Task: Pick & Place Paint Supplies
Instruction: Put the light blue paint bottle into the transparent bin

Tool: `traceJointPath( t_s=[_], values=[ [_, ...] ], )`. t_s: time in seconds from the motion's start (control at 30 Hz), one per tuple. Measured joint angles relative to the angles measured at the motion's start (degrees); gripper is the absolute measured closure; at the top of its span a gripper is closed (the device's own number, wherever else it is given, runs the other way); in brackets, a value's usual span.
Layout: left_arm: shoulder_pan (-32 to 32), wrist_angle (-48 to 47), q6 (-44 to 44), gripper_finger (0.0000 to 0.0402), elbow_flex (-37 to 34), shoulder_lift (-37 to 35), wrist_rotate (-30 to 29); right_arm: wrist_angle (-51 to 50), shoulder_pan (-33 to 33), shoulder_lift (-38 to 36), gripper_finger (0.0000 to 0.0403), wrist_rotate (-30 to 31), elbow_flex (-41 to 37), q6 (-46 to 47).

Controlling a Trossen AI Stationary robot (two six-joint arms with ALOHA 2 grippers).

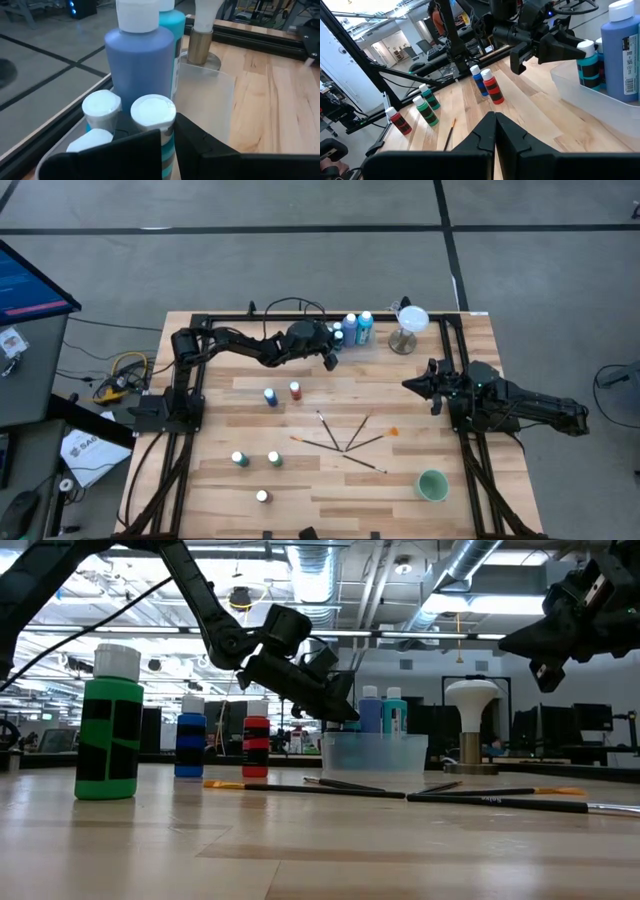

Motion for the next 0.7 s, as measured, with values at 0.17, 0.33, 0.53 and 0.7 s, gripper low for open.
traceJointPath(
  t_s=[0.17,0.33,0.53,0.7],
  values=[
    [0.0,0.05,-0.26,0.04,0.0,0.0,0.02,0.0,0.0,0.0,0.04,0.0,0.0,-0.07],
    [0.0,0.04,-0.33,0.0388,0.0,0.0,0.06,0.0,0.0,0.02,0.04,0.0,0.0,-0.07],
    [-0.17,0.09,-0.42,0.0364,0.0,0.0,0.75,0.01,0.0,0.0,0.04,0.01,0.0,-0.04],
    [-0.15,-0.38,-0.42,0.0336,0.0,-0.56,1.45,0.02,0.0,0.01,0.04,0.0,0.0,-0.01]
  ],
)
